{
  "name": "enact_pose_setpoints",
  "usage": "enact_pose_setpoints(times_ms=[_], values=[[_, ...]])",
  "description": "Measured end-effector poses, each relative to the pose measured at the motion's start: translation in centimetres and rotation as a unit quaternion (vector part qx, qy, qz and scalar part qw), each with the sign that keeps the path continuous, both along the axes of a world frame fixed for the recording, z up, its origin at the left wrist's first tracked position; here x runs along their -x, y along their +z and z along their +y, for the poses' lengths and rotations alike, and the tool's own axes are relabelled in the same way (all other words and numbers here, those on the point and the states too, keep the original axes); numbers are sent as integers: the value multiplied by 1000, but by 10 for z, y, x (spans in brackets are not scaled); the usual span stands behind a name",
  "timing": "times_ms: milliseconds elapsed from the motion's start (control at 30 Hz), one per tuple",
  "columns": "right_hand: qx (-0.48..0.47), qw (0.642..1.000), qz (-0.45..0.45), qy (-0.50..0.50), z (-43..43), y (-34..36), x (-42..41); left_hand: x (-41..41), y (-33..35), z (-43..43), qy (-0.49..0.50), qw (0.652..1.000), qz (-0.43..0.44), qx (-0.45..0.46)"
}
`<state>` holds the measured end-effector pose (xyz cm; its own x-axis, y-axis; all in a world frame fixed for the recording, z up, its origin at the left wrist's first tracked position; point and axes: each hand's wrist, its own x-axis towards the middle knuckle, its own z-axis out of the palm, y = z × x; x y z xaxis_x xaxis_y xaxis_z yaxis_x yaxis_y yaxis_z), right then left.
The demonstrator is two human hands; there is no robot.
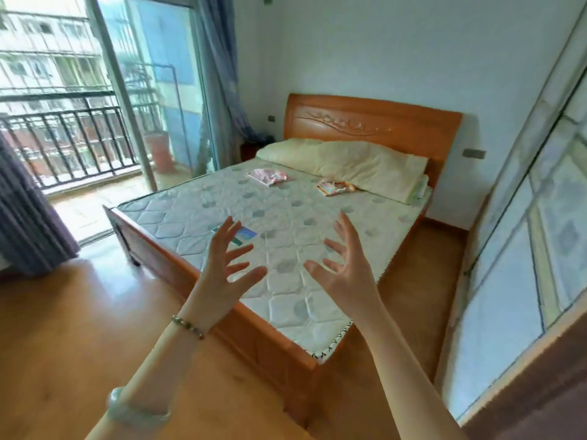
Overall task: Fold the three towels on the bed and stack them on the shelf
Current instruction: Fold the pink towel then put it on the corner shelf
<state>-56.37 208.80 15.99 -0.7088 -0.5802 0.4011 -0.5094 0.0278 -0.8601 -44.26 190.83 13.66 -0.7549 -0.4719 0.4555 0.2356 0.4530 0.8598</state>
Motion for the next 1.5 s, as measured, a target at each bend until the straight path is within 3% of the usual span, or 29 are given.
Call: enact_pose_setpoints(times_ms=[367,800,1033,1500], values=[[-25,992,-16,122,-196,-30,-9,-58,-23,-143,139,990,-32,-12],[-16,976,-33,214,-479,-52,71,2,-35,-390,258,965,-40,-19],[-38,961,-31,273,-620,-67,77,-3,-51,-507,326,942,-71,-31],[-47,947,-28,318,-954,-76,40,-57,-62,-832,366,927,-77,-34]])
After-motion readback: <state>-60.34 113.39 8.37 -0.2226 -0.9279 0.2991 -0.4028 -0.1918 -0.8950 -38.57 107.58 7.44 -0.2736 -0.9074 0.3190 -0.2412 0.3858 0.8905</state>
